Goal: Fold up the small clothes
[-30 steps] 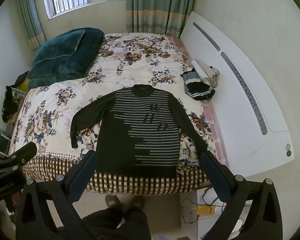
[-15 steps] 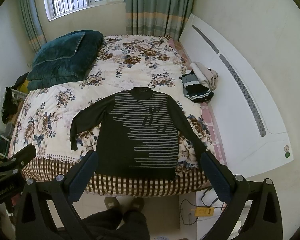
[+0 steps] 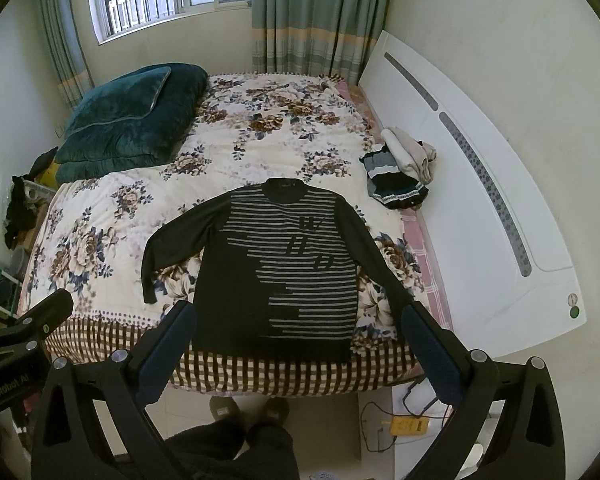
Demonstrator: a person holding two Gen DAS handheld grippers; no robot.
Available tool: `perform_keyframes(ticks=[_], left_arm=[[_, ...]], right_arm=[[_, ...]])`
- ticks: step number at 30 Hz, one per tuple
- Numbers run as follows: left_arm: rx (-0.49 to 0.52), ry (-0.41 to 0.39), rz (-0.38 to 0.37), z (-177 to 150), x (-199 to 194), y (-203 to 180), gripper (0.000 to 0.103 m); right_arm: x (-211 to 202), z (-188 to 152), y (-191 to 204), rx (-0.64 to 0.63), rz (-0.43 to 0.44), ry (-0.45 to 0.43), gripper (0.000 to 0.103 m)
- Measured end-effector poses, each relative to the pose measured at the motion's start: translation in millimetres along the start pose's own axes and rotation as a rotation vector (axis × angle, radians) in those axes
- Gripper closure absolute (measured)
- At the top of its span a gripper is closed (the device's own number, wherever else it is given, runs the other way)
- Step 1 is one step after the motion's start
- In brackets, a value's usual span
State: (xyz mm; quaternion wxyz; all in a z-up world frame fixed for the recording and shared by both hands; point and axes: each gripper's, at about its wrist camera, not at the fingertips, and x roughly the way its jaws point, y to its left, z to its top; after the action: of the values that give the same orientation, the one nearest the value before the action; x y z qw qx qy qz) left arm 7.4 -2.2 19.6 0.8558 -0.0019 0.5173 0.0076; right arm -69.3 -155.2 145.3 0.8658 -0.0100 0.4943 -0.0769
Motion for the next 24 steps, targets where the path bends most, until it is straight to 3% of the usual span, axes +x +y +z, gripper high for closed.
perform_keyframes(ticks=[24], left_arm=[[0.002, -0.007, 0.003, 9, -3, -2, 0.0]], right_arm=[[-1, 12, 2, -0.002, -0.002, -0.004, 0.0]])
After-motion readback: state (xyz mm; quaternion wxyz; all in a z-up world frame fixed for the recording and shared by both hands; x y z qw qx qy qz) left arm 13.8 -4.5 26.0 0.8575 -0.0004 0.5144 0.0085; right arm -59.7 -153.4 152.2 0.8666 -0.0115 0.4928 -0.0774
